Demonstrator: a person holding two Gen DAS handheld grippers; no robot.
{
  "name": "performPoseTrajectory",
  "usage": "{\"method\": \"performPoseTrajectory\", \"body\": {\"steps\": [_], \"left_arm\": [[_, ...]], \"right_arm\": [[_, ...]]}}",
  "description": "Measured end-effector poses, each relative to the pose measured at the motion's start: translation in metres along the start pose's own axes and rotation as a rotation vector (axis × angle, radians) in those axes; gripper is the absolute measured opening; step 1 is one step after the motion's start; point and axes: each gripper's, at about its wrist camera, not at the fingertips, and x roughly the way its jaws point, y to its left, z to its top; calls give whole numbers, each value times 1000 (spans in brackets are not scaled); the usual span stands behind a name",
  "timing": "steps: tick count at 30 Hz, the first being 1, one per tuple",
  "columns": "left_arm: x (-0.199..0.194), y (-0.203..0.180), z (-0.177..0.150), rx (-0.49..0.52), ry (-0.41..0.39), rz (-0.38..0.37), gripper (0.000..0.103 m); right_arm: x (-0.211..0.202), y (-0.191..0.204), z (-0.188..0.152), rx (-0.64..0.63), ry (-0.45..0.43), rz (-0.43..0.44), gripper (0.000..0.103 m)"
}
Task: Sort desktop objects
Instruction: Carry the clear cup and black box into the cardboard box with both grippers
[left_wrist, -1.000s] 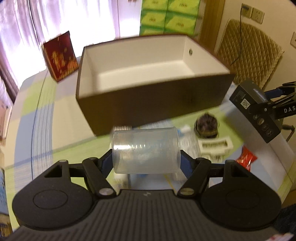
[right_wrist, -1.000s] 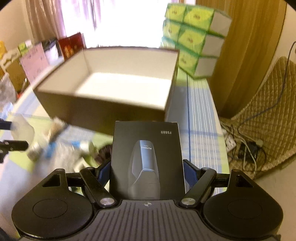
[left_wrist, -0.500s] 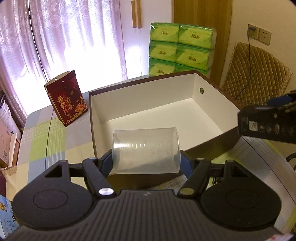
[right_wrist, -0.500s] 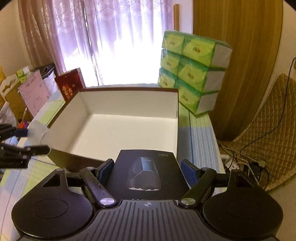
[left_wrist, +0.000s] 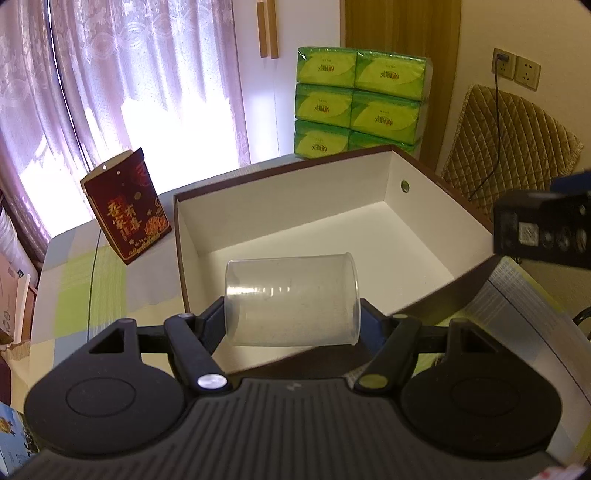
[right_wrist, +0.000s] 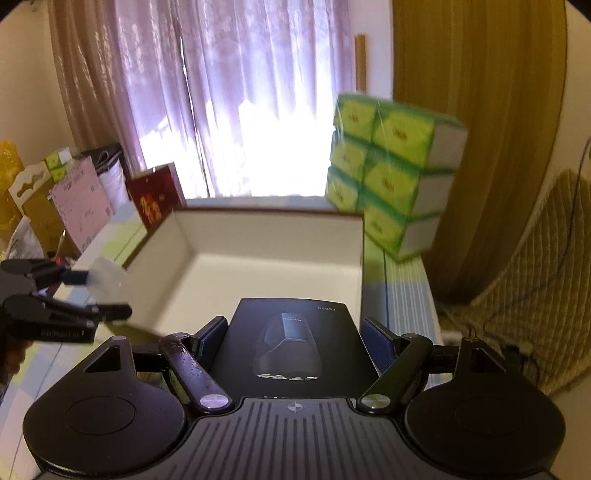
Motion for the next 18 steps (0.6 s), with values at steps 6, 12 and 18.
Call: {"method": "performPoseTrajectory", "body": {"steps": [6, 12, 18], "left_arm": [[15, 10, 16, -5, 2, 9, 69], [40, 25, 28, -22, 33, 17, 69], [77, 36, 31, -34, 106, 19, 69]], "right_arm": [[49, 5, 23, -14, -19, -10, 76], [102, 1, 37, 0, 0, -35, 76], [156, -9, 42, 19, 48, -84, 76]]}}
